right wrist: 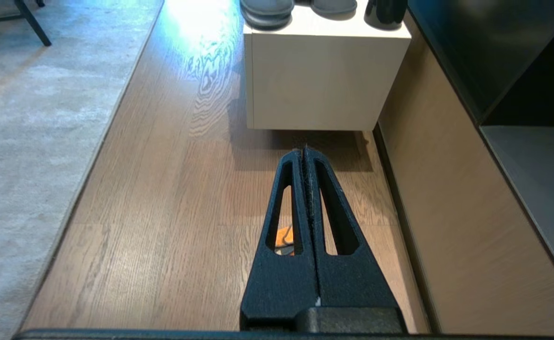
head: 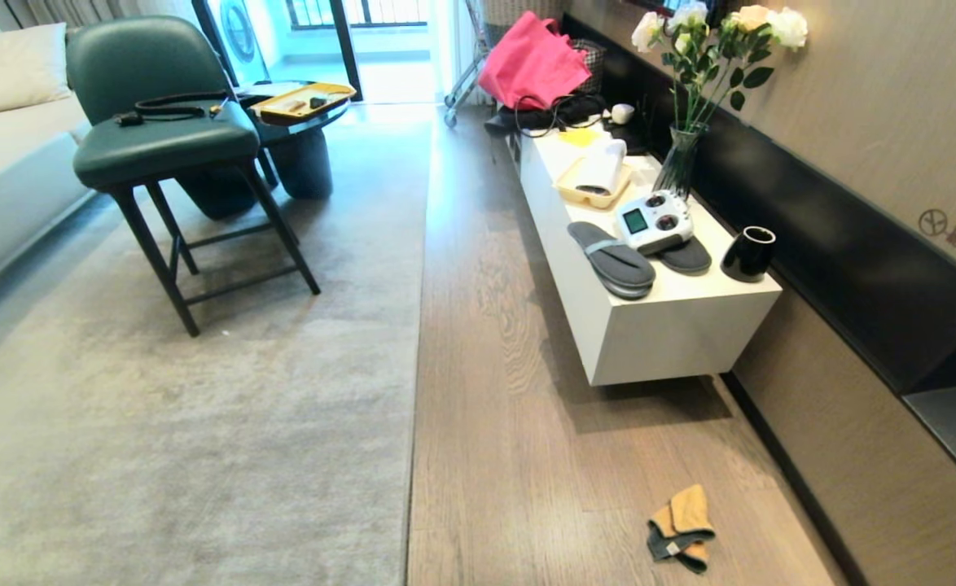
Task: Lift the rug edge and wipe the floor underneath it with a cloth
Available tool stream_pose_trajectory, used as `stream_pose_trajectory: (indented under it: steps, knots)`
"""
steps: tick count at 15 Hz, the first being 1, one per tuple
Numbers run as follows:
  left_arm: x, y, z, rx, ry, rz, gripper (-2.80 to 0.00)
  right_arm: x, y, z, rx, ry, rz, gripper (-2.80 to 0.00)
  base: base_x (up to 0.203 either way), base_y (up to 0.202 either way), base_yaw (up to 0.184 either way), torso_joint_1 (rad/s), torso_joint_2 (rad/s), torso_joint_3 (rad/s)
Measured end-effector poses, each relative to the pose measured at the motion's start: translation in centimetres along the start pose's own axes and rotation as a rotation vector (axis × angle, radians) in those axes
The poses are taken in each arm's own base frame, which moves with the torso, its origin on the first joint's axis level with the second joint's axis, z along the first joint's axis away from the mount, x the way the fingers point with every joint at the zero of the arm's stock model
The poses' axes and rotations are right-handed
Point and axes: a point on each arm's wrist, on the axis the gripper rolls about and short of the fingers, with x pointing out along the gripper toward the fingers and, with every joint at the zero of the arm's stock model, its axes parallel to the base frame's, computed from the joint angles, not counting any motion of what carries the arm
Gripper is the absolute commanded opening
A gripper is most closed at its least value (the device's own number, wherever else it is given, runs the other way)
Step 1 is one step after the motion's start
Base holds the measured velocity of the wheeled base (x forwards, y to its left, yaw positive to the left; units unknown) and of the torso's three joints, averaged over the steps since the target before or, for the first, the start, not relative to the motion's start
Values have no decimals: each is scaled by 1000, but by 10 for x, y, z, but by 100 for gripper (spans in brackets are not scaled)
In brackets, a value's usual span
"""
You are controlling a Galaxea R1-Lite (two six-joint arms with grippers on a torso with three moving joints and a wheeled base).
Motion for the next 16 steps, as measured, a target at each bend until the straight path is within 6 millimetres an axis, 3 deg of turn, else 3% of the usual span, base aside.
stream_pose_trajectory:
  steps: [7, 16]
  knots:
    - [0, 0, 0, 0, 0, 0, -280, 0, 0, 0, 1, -1, 0, -280, 0, 0, 0, 5, -426, -416]
    - [0, 0, 0, 0, 0, 0, -280, 0, 0, 0, 0, 1, -1, -280, 0, 0, 0, 118, -484, -371]
